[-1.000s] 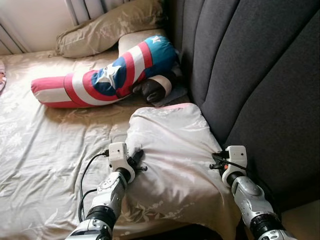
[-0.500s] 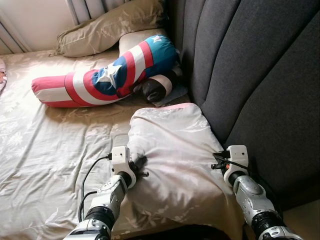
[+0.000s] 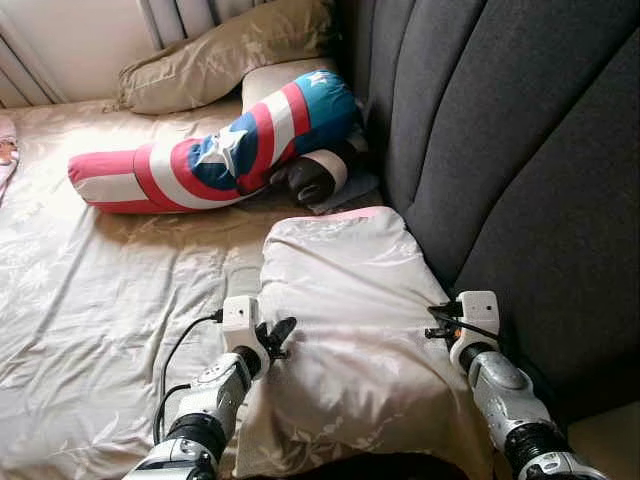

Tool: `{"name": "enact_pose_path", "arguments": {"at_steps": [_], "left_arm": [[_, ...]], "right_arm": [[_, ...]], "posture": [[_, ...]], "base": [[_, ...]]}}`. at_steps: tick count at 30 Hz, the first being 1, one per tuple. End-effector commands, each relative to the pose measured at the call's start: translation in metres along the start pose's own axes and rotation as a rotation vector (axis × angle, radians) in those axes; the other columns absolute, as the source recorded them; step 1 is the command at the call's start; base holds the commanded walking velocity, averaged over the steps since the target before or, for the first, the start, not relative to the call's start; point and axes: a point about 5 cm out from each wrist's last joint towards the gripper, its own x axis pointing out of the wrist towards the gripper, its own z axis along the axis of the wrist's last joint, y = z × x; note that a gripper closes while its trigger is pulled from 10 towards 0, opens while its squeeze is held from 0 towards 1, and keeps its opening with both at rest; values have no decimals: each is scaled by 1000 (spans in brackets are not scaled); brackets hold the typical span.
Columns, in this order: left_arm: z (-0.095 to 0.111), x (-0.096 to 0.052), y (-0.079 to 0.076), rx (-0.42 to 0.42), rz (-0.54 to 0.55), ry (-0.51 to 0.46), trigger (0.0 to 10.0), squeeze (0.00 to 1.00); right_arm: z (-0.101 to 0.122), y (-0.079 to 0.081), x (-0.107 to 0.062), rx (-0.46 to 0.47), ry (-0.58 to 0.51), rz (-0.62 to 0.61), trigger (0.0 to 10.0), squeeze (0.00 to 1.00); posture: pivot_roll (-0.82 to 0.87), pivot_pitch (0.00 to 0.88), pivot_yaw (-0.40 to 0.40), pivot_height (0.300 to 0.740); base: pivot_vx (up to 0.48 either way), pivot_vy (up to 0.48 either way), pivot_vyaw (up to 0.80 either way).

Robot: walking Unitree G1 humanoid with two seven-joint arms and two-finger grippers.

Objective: Clean up the room

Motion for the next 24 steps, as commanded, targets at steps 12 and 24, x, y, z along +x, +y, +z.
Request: {"name": "enact_pose_path", "arguments": {"at_steps": [12,24], "left_arm": [[2,2,-3,44,1,-5,10000,1000],[4,1,0,41,22,-13,10000,0]], "right_arm": [[-3,7,0,-14,-12,21,10000,0],[-22,20,-2,4,65,74,10000,165]], "posture": [[-8,115,15,740],[-11,115,13,740]], "base": [[0,0,0],[0,0,0]]}}
